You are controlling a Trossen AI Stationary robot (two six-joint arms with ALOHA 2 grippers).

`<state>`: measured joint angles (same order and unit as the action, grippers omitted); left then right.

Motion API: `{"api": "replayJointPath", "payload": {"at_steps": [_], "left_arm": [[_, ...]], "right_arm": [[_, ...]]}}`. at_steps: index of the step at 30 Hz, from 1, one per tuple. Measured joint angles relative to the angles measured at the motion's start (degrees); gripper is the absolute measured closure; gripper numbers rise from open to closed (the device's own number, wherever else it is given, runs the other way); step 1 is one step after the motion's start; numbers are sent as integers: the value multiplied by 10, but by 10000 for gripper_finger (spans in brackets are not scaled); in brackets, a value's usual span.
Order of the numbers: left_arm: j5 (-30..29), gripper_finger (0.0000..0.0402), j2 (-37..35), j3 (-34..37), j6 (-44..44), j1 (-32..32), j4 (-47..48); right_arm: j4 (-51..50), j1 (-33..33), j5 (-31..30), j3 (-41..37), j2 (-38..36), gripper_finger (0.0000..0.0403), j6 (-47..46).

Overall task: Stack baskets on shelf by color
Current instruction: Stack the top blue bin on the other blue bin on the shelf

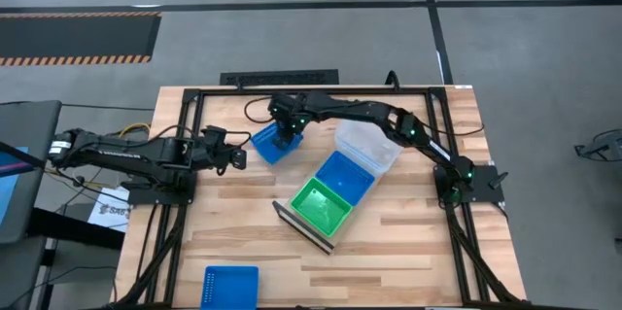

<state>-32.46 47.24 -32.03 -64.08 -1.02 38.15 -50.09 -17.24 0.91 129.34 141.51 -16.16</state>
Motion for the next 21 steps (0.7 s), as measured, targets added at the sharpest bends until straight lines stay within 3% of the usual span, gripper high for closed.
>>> {"api": "replayJointPath", "payload": {"at_steps": [4, 9, 13, 17, 21], "left_arm": [[1, 401, 0, 0, 4, 0, 1], [2, 401, 0, 0, 9, 0, 4], [3, 401, 0, 0, 15, 0, 6], [3, 401, 0, 0, 15, 0, 6], [2, 401, 0, 0, 15, 0, 9]], "right_arm": [[-13, -2, 1, -2, 4, 224, -3], [-9, -4, 5, -1, 4, 318, -3], [-6, -5, 47, 1, -1, 374, 0], [-98, -3, 25, 57, -3, 382, -12], [-151, -6, -13, 44, -37, 340, -53]]}}
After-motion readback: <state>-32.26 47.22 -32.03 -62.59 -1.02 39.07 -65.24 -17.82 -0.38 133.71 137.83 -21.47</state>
